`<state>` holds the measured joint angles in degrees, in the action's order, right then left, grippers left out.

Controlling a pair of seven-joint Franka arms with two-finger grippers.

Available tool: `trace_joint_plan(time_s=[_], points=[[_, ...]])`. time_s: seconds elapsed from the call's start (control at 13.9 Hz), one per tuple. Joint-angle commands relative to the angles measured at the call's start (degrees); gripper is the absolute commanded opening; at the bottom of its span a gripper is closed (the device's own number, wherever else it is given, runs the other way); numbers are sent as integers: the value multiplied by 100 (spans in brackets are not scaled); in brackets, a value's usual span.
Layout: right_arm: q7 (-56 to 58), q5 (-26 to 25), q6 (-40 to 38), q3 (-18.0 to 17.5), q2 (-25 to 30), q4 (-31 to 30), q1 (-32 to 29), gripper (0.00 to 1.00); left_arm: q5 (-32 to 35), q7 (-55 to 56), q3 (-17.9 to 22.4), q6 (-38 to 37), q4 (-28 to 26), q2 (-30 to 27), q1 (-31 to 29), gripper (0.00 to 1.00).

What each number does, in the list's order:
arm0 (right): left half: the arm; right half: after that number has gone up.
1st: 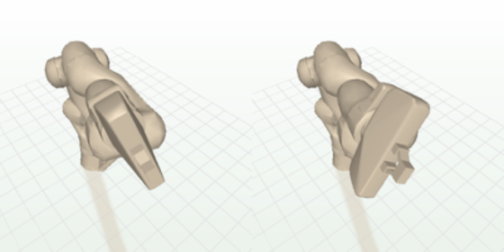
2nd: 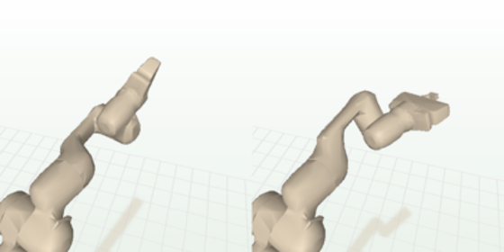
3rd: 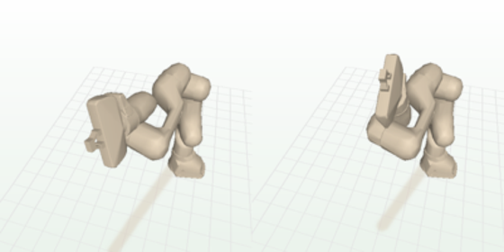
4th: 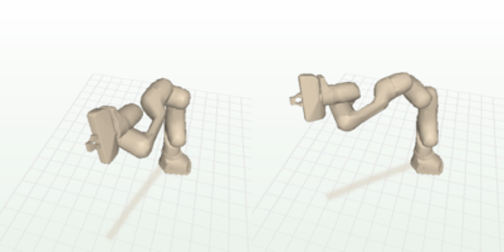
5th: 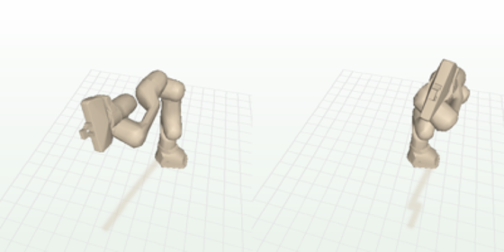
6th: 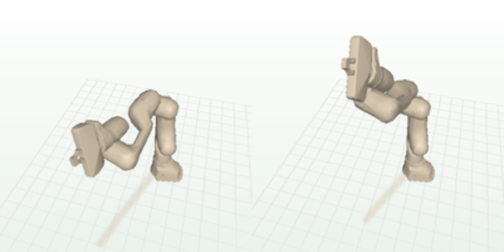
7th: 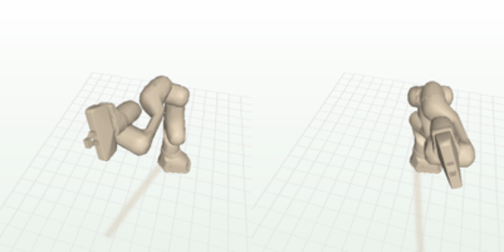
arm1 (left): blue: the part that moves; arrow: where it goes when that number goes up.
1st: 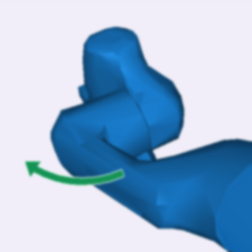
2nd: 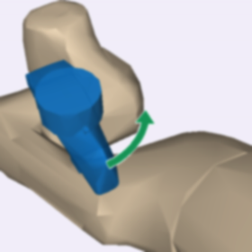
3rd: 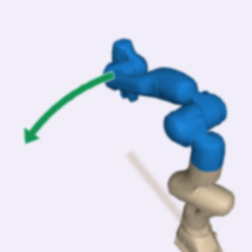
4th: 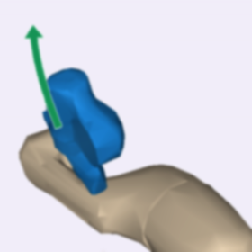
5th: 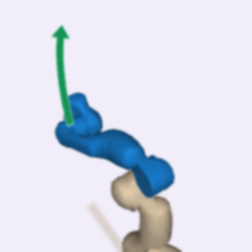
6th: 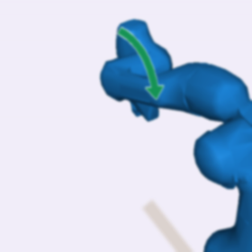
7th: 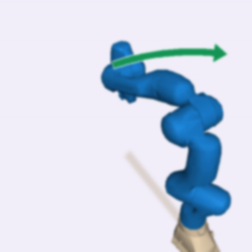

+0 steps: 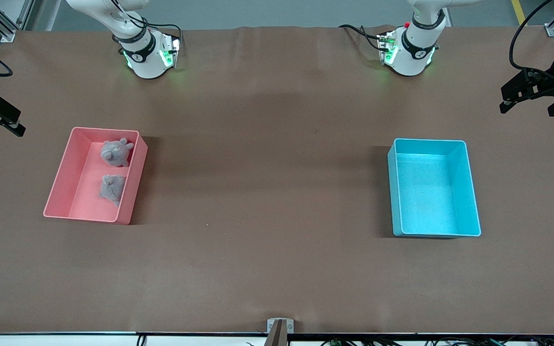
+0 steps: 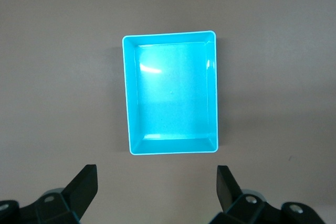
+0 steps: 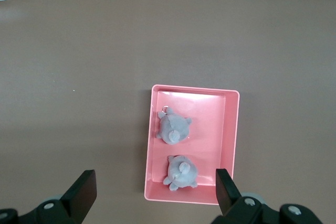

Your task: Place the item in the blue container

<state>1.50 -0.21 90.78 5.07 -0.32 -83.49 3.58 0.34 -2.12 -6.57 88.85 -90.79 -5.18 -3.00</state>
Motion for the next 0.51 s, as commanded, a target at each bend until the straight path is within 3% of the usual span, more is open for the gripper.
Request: trace_joint_plan(time_s=[0.0,0.43], points=[[60,-50,-78,-15,-38,105,-33,100,-43,37,-3,-43,-9,-62,1,100],[87,-58,-96,-15,-47,88,-24,100,-8,28,6,-43,70,-9,-26,100]])
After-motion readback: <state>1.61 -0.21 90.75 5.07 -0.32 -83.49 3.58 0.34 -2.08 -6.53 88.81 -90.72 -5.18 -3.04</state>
